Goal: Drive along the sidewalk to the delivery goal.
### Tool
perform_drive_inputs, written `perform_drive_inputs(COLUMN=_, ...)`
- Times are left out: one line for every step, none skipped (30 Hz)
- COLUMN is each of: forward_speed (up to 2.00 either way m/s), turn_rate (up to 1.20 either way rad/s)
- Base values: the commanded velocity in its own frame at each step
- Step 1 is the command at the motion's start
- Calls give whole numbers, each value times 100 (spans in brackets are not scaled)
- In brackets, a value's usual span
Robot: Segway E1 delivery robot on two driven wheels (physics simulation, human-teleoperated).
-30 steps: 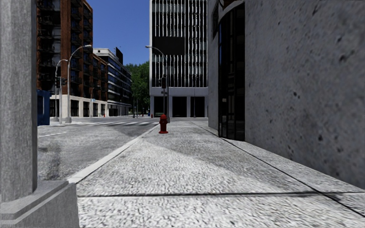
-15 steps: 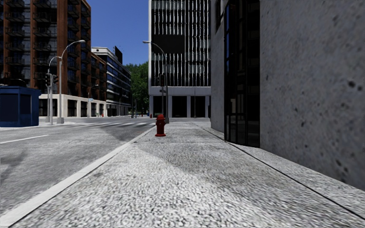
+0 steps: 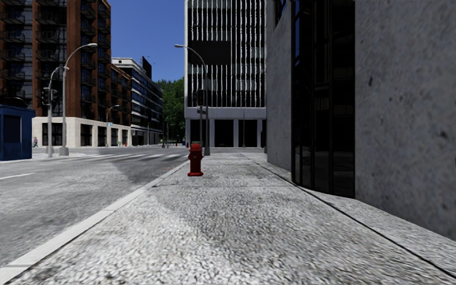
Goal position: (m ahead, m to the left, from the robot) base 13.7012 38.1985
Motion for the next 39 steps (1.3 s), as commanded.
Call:
perform_drive_inputs(forward_speed=200, turn_rate=0)
perform_drive_inputs(forward_speed=200, turn_rate=0)
perform_drive_inputs(forward_speed=200, turn_rate=0)
perform_drive_inputs(forward_speed=200, turn_rate=0)
perform_drive_inputs(forward_speed=200, turn_rate=0)
perform_drive_inputs(forward_speed=200, turn_rate=0)
perform_drive_inputs(forward_speed=200, turn_rate=0)
perform_drive_inputs(forward_speed=200, turn_rate=0)
perform_drive_inputs(forward_speed=200, turn_rate=0)
perform_drive_inputs(forward_speed=200, turn_rate=0)
perform_drive_inputs(forward_speed=200, turn_rate=0)
perform_drive_inputs(forward_speed=200, turn_rate=0)
perform_drive_inputs(forward_speed=200, turn_rate=0)
perform_drive_inputs(forward_speed=200, turn_rate=0)
perform_drive_inputs(forward_speed=200, turn_rate=0)
perform_drive_inputs(forward_speed=200, turn_rate=0)
perform_drive_inputs(forward_speed=200, turn_rate=0)
perform_drive_inputs(forward_speed=200, turn_rate=0)
perform_drive_inputs(forward_speed=200, turn_rate=0)
perform_drive_inputs(forward_speed=200, turn_rate=0)
perform_drive_inputs(forward_speed=200, turn_rate=0)
perform_drive_inputs(forward_speed=200, turn_rate=0)
perform_drive_inputs(forward_speed=200, turn_rate=0)
perform_drive_inputs(forward_speed=200, turn_rate=0)
perform_drive_inputs(forward_speed=200, turn_rate=0)
perform_drive_inputs(forward_speed=200, turn_rate=0)
perform_drive_inputs(forward_speed=200, turn_rate=0)
perform_drive_inputs(forward_speed=200, turn_rate=0)
perform_drive_inputs(forward_speed=200, turn_rate=0)
perform_drive_inputs(forward_speed=200, turn_rate=0)
perform_drive_inputs(forward_speed=200, turn_rate=0)
perform_drive_inputs(forward_speed=200, turn_rate=0)
perform_drive_inputs(forward_speed=200, turn_rate=0)
perform_drive_inputs(forward_speed=200, turn_rate=0)
perform_drive_inputs(forward_speed=200, turn_rate=0)
perform_drive_inputs(forward_speed=200, turn_rate=0)
perform_drive_inputs(forward_speed=200, turn_rate=0)
perform_drive_inputs(forward_speed=200, turn_rate=0)
perform_drive_inputs(forward_speed=200, turn_rate=0)
